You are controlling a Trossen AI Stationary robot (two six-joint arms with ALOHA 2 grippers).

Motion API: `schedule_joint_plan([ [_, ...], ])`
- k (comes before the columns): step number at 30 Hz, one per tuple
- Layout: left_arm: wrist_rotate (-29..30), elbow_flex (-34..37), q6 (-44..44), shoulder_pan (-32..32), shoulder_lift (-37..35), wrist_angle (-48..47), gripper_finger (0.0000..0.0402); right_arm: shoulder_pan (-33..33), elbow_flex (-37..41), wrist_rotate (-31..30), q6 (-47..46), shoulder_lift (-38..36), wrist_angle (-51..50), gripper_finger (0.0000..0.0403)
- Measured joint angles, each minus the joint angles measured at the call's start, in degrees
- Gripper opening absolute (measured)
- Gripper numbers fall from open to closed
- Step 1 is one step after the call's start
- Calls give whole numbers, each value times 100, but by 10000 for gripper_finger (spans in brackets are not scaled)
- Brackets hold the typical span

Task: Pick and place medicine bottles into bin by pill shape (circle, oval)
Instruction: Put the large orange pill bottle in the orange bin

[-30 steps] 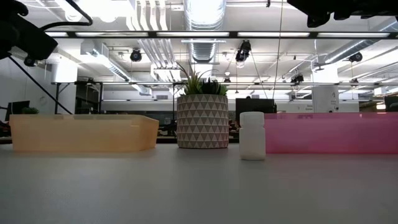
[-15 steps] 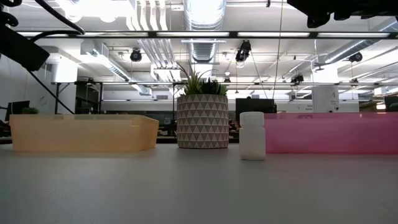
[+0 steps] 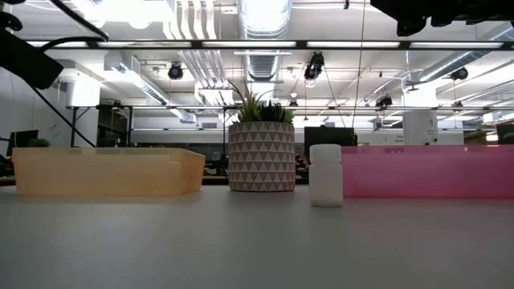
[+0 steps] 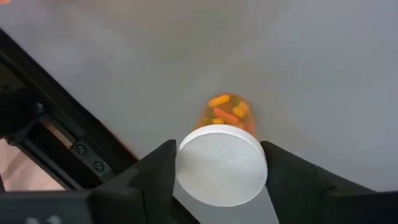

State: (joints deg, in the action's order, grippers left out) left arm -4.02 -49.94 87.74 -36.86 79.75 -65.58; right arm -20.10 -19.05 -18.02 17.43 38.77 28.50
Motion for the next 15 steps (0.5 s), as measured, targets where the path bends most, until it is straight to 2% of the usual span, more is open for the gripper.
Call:
schedule_joint_plan([
  [4, -6, -338, -267, 49, 0, 6, 190, 0, 0, 0, 1, -1, -7, 146],
  [8, 60, -848, -639, 278, -2, 6, 199, 2, 0, 0, 11, -1, -5, 146],
  [15, 925, -1697, -1794, 1175, -4, 0, 202, 50, 0, -2, 103, -1, 4, 146],
])
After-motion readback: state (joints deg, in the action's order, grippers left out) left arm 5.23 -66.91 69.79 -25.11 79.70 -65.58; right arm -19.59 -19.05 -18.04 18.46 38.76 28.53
